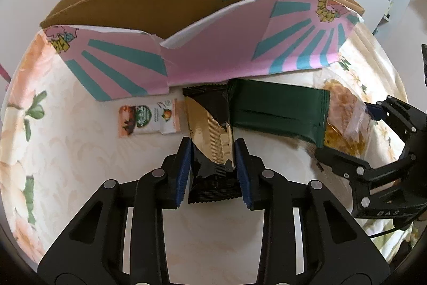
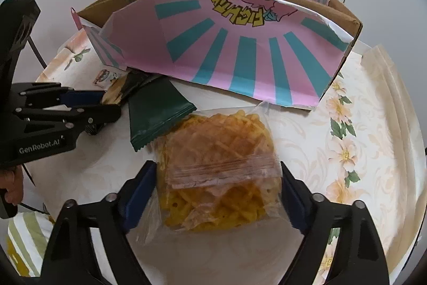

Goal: Organize snacks
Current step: 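Lift both held items and carry them over the box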

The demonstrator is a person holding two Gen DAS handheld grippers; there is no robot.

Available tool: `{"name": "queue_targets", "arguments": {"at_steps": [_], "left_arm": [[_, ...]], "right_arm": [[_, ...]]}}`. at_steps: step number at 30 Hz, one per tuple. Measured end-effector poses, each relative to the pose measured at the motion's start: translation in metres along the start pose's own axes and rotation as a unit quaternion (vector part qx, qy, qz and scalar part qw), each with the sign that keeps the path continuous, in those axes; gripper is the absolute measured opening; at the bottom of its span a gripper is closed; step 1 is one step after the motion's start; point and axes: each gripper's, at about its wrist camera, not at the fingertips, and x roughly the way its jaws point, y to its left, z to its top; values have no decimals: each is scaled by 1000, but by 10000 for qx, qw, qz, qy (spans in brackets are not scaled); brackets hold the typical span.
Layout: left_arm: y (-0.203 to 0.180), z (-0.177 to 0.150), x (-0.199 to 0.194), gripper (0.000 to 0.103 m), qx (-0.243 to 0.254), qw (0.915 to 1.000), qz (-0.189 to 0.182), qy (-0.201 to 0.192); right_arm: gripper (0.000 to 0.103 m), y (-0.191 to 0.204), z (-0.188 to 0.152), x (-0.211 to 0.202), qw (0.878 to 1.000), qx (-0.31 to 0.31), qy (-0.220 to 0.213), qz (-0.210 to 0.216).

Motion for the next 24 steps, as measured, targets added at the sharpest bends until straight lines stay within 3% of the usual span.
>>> {"name": "queue_targets", "arguments": {"at_steps": [13,24], "left_arm": [[-1,-14,-24,29,-205,9998,-29,-44],[-4,-16,-78,29,-443,9983,-6,-387]], "right_arm": [[77,-16,-12,-19,9994,315,33,-138],[77,-25,-6,-54,9985,466,-210,-178]]}}
